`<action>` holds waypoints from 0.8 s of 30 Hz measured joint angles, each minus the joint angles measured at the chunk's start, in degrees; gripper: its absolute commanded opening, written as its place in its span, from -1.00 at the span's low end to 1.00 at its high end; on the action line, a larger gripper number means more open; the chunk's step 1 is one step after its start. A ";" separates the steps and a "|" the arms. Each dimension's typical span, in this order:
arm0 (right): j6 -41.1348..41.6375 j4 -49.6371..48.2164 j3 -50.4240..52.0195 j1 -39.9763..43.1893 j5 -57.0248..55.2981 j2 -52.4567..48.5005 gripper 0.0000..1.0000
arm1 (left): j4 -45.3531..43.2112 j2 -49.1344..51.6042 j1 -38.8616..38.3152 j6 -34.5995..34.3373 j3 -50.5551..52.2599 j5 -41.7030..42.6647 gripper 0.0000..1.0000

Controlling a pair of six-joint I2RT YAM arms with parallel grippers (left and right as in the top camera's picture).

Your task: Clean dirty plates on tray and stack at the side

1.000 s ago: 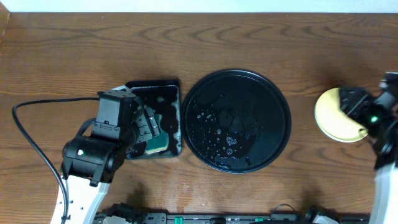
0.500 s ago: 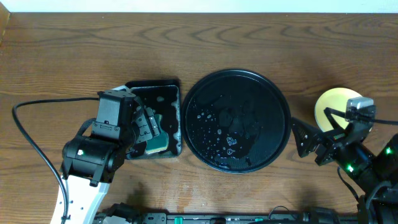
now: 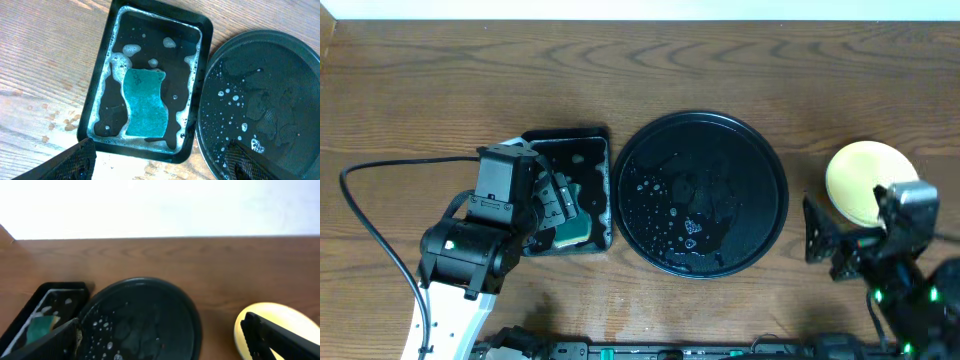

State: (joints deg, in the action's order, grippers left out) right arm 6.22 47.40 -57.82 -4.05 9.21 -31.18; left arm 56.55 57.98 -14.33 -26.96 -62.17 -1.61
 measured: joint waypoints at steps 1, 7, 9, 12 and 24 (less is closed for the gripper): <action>-0.22 -0.44 1.03 -2.62 -2.71 2.89 0.98 | -0.02 0.00 -0.02 0.00 0.00 0.00 0.67; -0.48 -5.70 13.51 -4.87 -9.81 14.16 0.98 | 0.00 0.00 0.00 0.00 0.00 0.02 0.68; -0.48 -9.03 19.63 -4.74 -11.08 17.62 0.98 | 0.00 0.00 -0.02 0.00 0.00 0.04 0.68; -0.50 -13.44 28.33 -4.37 -11.93 22.32 0.98 | 0.00 0.00 0.00 0.00 0.00 0.00 0.68; -0.37 -32.17 49.33 -4.37 -12.70 30.49 0.99 | -0.02 0.00 0.00 0.00 0.00 0.00 0.68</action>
State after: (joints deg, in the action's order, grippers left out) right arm 5.85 15.22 -8.49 -8.43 -3.49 -0.69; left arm 56.53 57.98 -14.33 -26.96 -62.17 -1.61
